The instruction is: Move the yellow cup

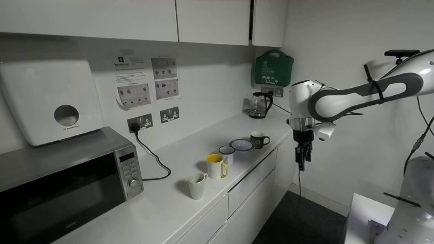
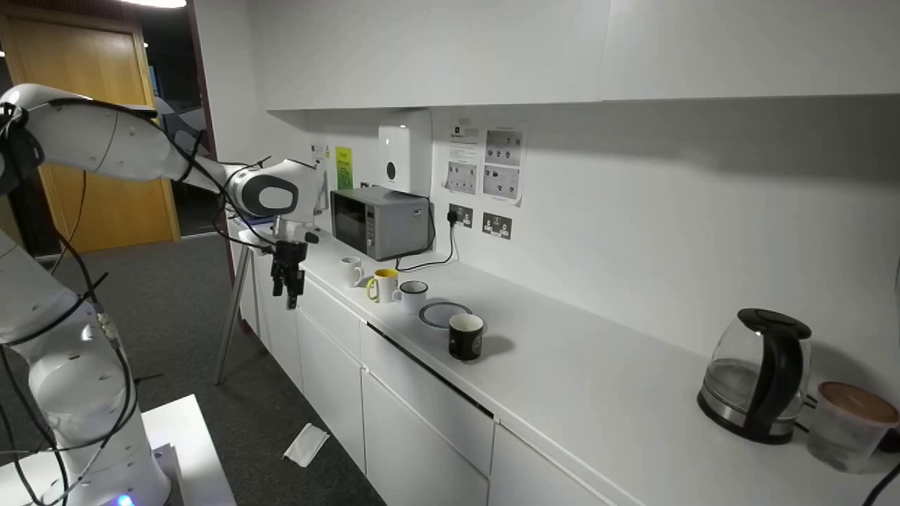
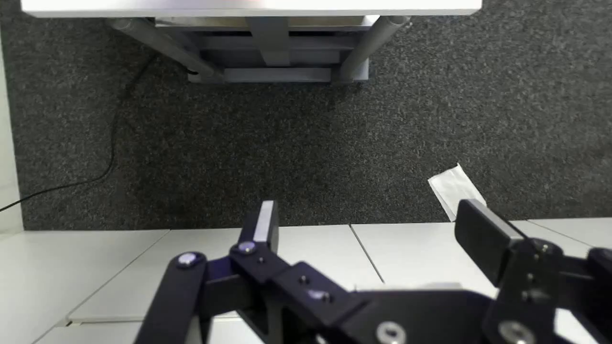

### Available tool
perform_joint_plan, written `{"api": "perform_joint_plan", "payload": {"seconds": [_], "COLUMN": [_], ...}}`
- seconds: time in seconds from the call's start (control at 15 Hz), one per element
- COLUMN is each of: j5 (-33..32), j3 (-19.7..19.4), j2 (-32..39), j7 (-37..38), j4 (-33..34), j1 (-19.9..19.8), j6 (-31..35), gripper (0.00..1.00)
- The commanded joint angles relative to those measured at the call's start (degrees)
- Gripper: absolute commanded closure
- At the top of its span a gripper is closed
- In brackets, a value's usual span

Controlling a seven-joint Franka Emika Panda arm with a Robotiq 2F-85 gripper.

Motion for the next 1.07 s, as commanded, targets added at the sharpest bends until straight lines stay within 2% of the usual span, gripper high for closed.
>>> {"api": "perform_joint_plan", "payload": {"seconds": [0.0, 0.2, 0.53, 0.8, 1.0], "j5": [8.0, 14.9, 21.6, 17.5, 11.2], "j3": [-1.1, -1.8, -0.6, 3.1, 7.0], "j2": [1.1, 1.0, 1.0, 3.9, 7.3], "j7": [5.0, 7.8, 11.2, 13.7, 17.3], "j4": [2.4, 3.2, 2.6, 5.5, 9.2], "j1": [-0.1, -0.5, -0.6, 0.2, 0.4], "j6": [-0.8, 0.8, 16.2, 25.6, 27.7], "gripper": [0.0, 0.0, 0.0, 0.0, 0.0]}}
